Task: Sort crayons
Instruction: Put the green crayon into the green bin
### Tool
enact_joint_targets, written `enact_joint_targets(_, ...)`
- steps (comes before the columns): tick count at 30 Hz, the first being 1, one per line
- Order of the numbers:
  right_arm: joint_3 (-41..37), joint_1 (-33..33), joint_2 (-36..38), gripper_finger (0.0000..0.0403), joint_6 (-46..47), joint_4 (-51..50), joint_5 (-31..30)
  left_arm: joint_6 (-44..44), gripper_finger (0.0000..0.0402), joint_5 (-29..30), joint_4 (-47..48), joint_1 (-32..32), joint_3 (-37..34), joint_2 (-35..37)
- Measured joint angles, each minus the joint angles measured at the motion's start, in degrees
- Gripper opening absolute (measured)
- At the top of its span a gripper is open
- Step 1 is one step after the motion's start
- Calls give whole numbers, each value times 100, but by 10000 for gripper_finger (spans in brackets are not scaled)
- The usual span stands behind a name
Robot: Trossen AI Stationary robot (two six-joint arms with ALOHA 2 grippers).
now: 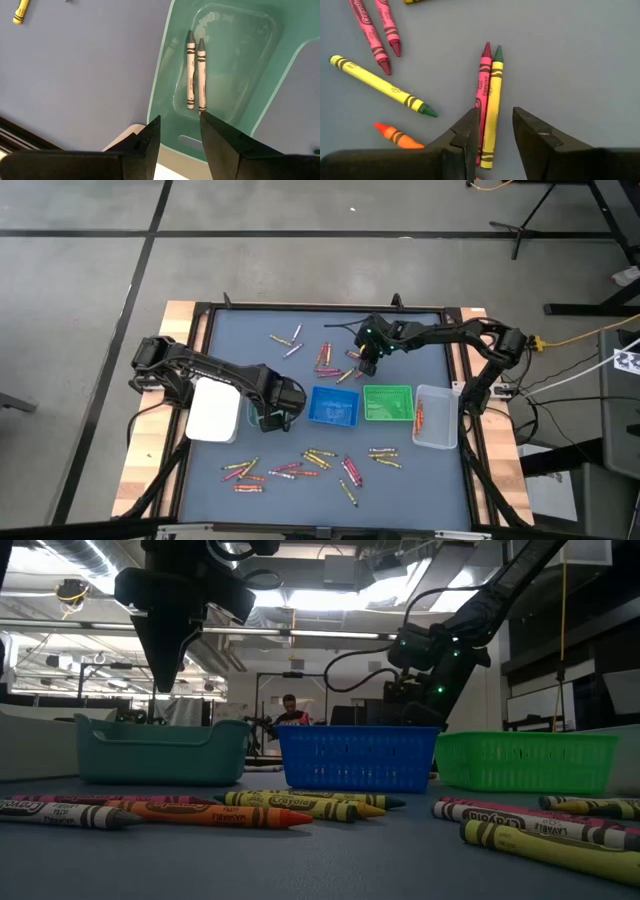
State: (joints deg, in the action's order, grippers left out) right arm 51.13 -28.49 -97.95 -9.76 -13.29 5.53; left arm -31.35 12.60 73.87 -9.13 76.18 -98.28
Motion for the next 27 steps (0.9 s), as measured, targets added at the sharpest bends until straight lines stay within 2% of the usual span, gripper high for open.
enact_joint_targets(20, 16, -4, -171, 120, 0, 17, -101, 2, 122, 0, 0, 0, 0, 0)
enact_joint_targets(27, 13, -4, -236, 120, 0, 15, -474, 0, 122, -1, 0, 0, -2, 0)
